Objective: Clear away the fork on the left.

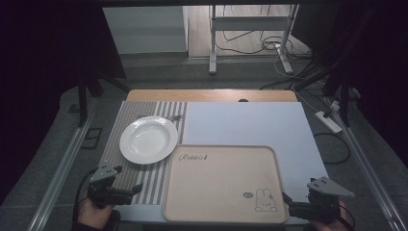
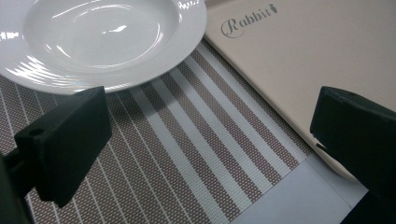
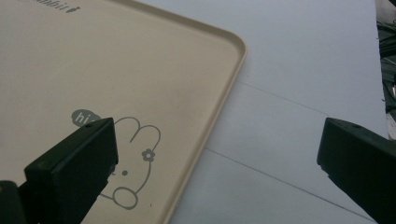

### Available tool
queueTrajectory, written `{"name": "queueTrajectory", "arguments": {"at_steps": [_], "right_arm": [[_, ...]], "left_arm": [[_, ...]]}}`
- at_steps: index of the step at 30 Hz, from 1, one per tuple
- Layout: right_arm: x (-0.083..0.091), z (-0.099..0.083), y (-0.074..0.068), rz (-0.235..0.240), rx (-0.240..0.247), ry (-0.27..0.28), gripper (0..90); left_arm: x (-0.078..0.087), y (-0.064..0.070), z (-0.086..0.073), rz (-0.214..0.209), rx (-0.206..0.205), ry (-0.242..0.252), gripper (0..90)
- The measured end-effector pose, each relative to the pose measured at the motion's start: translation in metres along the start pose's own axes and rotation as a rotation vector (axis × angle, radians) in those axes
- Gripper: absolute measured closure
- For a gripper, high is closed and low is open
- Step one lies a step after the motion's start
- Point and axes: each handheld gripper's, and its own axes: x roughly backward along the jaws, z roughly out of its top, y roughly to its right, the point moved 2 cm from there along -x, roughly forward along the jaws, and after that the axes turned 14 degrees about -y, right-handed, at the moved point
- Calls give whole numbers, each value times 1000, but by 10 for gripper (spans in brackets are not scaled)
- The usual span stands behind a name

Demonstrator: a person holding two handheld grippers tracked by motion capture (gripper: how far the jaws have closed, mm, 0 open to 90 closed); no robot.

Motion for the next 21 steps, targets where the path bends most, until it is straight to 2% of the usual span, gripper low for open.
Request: {"name": "queueTrajectory", "arguments": {"at_steps": [8, 21], "right_arm": [[0, 0, -1, 0, 12, -1, 0], [-1, 0, -1, 2, 14, -4, 0]], "left_arm": [[0, -5, -1, -37, 30, 8, 0], [-1, -5, 0, -41, 26, -2, 2]]}}
